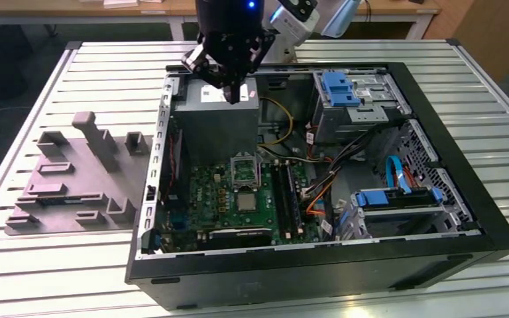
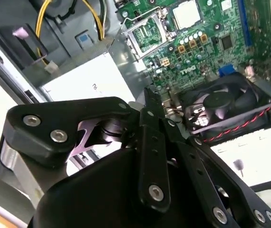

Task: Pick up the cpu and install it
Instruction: 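Close the cpu cover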

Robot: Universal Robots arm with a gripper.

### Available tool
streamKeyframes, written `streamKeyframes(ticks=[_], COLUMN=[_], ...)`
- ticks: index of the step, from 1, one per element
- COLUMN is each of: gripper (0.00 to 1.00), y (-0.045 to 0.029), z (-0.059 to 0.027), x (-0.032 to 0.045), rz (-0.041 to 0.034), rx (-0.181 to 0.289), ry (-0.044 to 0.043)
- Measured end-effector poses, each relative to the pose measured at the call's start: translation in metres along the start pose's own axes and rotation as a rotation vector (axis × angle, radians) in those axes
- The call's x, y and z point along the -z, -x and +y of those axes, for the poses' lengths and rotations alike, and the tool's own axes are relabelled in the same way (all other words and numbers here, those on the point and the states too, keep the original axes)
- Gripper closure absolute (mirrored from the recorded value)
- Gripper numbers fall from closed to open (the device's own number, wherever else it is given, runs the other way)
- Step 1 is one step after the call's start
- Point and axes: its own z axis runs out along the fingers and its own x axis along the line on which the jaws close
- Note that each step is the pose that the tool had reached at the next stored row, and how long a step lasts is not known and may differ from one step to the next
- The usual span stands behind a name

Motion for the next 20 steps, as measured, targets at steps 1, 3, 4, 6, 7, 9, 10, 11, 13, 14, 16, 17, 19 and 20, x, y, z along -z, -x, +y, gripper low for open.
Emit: streamKeyframes(ticks=[1,3,4,6,7,9,10,11,13,14,16,17,19,20], gripper=[0.89,0.89,0.89,0.89,0.89,0.89,0.89,0.89,0.89,0.89,0.89,0.89,0.89,0.89], y=[-0.0005,-0.0043,-0.0047,-0.0048,-0.0049,-0.005,-0.0051,-0.0051,-0.0051,-0.005,-0.004,-0.0032,-0.0018,-0.0016], z=[-0.0008,-0.0063,-0.0069,-0.007,-0.0072,-0.0074,-0.0075,-0.0075,-0.0076,-0.0077,-0.0086,-0.0094,-0.011,-0.0113], x=[0.0001,0.0001,0.0001,0.0002,0.0002,0.0002,0.0002,0.0002,0.0002,0.0002,0.0001,0.0001,-0.0001,-0.0001], rz=[0.0005,0.0002,0.0,0.0003,0.0003,0.0002,0.0002,0.0002,0.0002,0.0002,0.0003,0.0003,0.0005,0.0005], rx=[0.0,0.0,0.0,0.0,0.0,0.0,0.0,0.0,0.0,0.0,0.0,0.0,0.0,0.0], ry=[-0.0005,-0.0003,-0.0003,-0.0005,-0.0004,-0.0004,-0.0004,-0.0004,-0.0005,-0.0005,-0.0006,-0.0006,-0.0006,-0.0006])
